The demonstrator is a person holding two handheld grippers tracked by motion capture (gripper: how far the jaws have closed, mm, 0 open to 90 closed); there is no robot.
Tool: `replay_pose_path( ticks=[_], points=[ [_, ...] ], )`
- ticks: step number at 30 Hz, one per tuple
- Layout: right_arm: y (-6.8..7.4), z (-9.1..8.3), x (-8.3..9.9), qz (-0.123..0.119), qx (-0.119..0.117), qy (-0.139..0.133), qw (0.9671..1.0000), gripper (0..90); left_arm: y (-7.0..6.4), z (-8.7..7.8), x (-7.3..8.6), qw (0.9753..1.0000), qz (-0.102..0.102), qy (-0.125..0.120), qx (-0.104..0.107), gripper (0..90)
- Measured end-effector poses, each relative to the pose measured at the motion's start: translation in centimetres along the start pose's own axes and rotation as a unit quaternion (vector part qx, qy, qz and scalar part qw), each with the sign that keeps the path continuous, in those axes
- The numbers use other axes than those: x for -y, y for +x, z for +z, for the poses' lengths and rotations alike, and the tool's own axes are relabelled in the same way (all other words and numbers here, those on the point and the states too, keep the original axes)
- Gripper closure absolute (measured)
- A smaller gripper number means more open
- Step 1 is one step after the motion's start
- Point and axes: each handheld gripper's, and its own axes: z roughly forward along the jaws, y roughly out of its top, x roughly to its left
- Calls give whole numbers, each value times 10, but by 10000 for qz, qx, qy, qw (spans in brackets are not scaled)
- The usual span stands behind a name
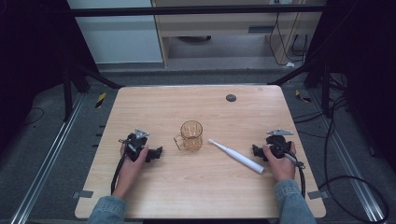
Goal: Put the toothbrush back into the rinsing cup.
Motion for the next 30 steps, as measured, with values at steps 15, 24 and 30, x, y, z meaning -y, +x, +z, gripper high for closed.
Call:
replay_pose_path(
  ticks=[15, 24, 30],
  points=[
    [29, -50, -14, -756, -132, 96, 9970, 150, 0, 1, 0, 10000, -17, -17, 6, 0],
    [84, -57, -34, -1530, -281, 626, 9858, 235, 0, 4, -3, 10000, -39, -22, -6, 0],
    [108, -47, -50, -2035, -303, 953, 9739, 276, 1, 4, -4, 10000, -1, -24, 42, 0]
  ],
)
